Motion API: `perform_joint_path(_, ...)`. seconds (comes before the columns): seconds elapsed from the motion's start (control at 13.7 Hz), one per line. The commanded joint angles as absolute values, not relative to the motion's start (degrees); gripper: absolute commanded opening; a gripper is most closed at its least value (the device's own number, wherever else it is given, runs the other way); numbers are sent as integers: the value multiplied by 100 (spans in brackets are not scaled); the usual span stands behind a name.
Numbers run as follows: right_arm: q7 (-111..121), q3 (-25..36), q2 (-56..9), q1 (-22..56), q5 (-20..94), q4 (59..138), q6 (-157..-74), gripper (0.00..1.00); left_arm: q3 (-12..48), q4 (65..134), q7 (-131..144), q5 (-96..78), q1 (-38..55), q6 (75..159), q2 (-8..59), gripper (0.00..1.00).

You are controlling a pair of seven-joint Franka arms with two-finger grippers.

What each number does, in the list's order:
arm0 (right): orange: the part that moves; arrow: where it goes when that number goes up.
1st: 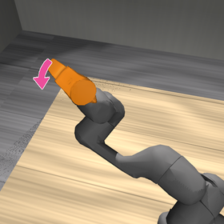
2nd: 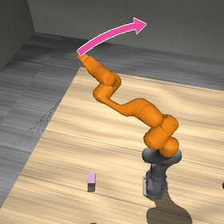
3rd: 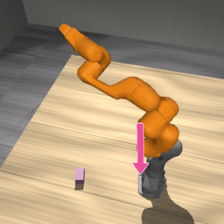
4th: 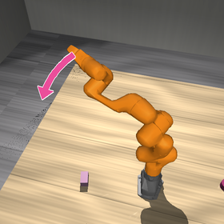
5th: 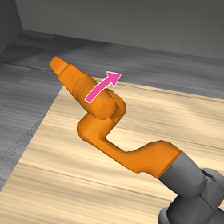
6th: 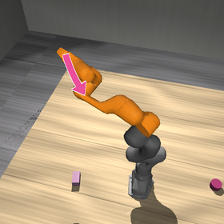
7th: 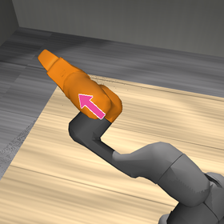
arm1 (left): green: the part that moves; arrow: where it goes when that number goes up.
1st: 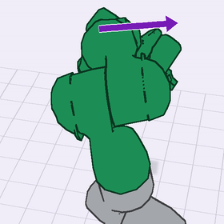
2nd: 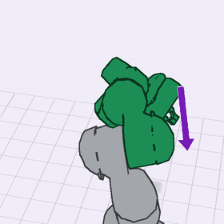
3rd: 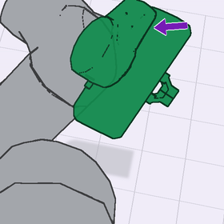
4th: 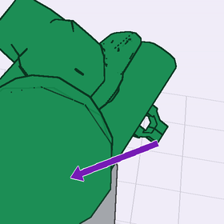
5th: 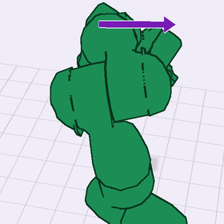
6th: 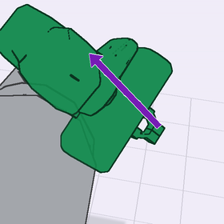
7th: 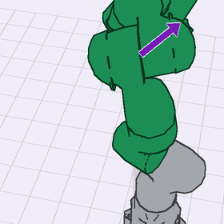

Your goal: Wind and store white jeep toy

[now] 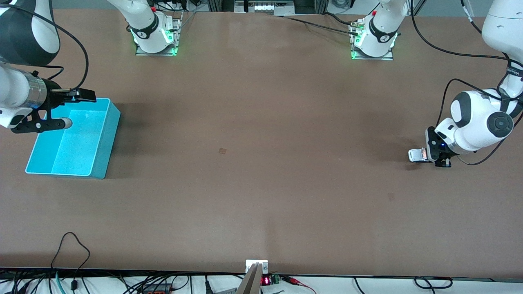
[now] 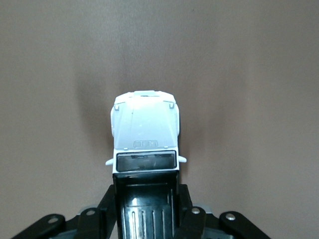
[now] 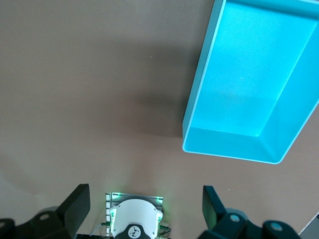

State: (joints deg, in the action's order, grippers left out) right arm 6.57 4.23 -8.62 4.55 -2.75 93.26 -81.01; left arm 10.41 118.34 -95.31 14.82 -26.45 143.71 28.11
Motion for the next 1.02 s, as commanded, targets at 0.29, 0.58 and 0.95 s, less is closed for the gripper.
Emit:
perform_joint_path(0.29,712,404,-835,431,-290,9334,-8051,100,1063,11619,-9852,1670,-2953,14484,3472,40)
perform_joint_path(0.58,703,404,-835,431,-290,9343,-8051,100,1063,11593,-9896,1670,-3059,14476,3480,41)
perform_joint_path(0.95,712,404,-835,422,-281,9343,-8051,100,1255,11584,-9932,1635,-3094,13996,3017,100)
